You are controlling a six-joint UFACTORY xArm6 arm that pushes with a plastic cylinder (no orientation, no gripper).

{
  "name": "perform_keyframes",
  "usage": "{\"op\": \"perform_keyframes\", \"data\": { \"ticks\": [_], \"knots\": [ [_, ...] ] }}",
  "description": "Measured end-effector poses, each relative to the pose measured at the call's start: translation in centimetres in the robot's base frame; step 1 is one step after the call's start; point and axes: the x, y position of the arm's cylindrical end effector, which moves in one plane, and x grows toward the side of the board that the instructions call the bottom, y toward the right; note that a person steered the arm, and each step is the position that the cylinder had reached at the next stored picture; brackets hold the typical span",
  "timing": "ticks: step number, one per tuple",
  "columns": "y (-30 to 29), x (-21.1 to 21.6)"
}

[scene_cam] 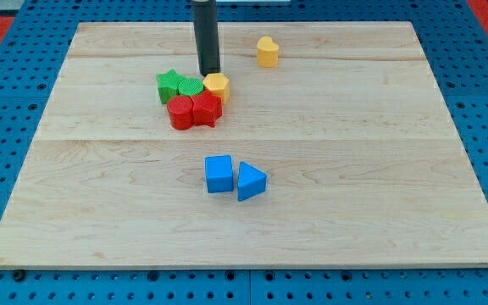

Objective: Place green star to the bottom of the red star

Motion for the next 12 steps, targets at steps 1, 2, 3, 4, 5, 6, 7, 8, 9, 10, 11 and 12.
{"op": "perform_keyframes", "data": {
  "ticks": [1, 2, 3, 4, 5, 6, 7, 8, 9, 10, 11, 12],
  "knots": [
    [0.6, 0.6],
    [0.8, 0.6],
    [1.6, 1.3],
    [1.0, 1.4],
    [-3.6, 0.7],
    [-6.7, 0.4],
    [-7.6, 0.5],
    [-8.8, 1.4],
    [-10.8, 2.4],
    [-11.5, 3.5],
    [-10.0, 4.6],
    [-9.5, 5.3]
  ]
}}
